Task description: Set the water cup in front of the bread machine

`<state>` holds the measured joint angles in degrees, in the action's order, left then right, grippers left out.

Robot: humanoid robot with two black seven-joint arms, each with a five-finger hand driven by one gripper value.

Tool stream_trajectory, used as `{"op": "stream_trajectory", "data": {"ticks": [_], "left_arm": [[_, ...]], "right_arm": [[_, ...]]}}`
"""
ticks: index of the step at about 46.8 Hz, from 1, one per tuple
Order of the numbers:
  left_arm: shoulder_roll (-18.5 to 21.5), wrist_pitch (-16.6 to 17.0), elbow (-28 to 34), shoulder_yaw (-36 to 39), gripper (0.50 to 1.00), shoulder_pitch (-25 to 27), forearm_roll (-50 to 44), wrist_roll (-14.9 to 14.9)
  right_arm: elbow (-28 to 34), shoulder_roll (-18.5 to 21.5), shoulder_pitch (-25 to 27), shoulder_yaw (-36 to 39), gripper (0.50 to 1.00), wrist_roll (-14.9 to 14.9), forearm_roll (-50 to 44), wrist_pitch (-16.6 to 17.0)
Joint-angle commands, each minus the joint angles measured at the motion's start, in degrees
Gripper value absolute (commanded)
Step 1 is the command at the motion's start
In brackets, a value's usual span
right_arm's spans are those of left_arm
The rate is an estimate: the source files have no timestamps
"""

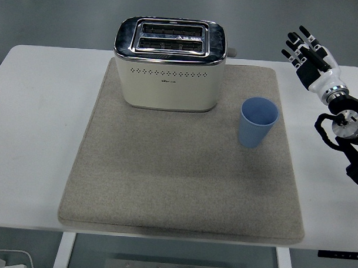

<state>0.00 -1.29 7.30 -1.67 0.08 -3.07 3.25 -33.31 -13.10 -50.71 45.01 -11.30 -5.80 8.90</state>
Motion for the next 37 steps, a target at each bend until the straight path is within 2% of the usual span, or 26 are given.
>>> {"op": "stream_trajectory", "data": {"ticks": [1, 17, 37], "left_arm": [[0.0, 0.24, 0.0, 0.0, 1.0, 0.0, -0.01, 0.0], [0.0, 0.33, -0.44, 0.08, 1.0, 0.0, -0.01, 0.09], [0.0, 0.33, -0.53, 0.08, 1.0, 0.0, -0.01, 0.0]], "right_arm": [[0.0, -0.09, 0.0, -0.01, 0.93, 0.05, 0.0, 0.15], [0.0, -0.53, 0.26, -0.09, 0.93, 0.05, 0.0, 1.56], [0.0, -0.97, 2.46, -0.01, 0.93, 0.31, 0.0, 8.59]]}}
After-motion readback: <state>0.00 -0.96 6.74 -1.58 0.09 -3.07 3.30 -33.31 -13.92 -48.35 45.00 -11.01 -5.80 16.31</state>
